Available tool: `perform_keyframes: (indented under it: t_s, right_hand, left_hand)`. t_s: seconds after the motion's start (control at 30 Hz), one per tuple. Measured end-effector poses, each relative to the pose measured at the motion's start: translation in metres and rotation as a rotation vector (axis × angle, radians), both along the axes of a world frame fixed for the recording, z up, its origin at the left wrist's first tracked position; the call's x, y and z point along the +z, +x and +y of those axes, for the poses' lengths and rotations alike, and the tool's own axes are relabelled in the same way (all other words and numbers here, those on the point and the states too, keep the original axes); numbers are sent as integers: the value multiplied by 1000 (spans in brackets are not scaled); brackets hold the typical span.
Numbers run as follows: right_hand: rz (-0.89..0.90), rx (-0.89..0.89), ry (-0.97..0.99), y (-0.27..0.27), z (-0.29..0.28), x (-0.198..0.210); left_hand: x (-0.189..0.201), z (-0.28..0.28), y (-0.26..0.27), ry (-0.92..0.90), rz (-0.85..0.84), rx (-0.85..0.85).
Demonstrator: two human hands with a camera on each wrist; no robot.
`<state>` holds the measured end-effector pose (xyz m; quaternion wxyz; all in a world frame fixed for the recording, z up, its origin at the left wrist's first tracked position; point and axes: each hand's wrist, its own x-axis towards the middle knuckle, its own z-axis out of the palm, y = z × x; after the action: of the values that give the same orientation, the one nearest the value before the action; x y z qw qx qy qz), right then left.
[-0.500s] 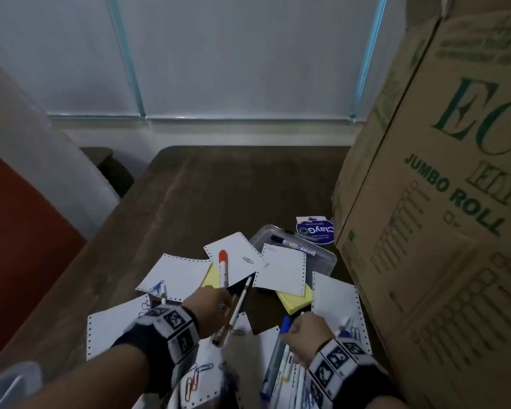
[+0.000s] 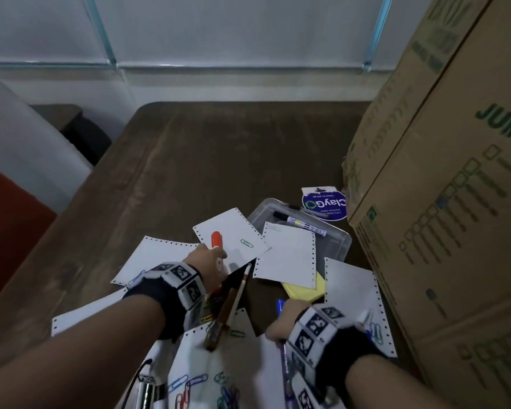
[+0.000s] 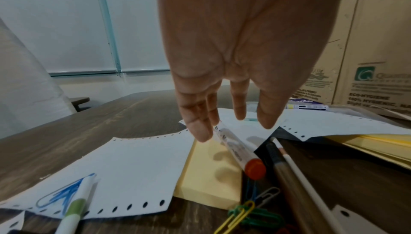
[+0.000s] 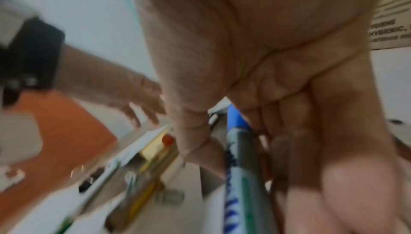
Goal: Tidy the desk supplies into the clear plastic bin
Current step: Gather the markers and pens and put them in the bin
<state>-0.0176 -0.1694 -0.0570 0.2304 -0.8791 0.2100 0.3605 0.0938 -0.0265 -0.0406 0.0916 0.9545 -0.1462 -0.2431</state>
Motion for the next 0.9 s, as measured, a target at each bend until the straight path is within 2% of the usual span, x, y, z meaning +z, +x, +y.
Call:
perform_keyframes:
  t_s: [0.07, 0.13, 0.23, 0.33, 0.43, 0.6, 0.73, 0.8, 0.9]
  right_hand:
    - [33, -82, 122, 17, -7, 7]
    - [-54, -118, 124, 38, -20, 14]
    - [-270, -114, -21, 68, -48, 26]
    - [-370, -111, -222, 90, -75, 29]
    - [-432, -139, -309, 105, -96, 18]
    - [-403, -52, -346, 116, -110, 0]
    - [-344, 84, -416, 118, -110, -16]
    - [-314, 73, -434, 117, -109, -21]
    - [-344, 57, -455, 120, -110, -30]
  left_hand:
    - [-4, 0, 5, 15, 11, -5]
    - [-8, 0, 8, 24, 16, -14]
    - [-14, -4, 12, 27, 29, 3]
    - [-19, -6, 19, 56, 1, 41]
    - [-22, -7, 21, 74, -16, 109]
    - [-19, -5, 21, -139, -6, 310]
    - [-15, -4, 19, -274, 13, 366]
    - [-16, -3, 15, -271, 42, 337]
    - [-21, -3, 2, -166, 148, 254]
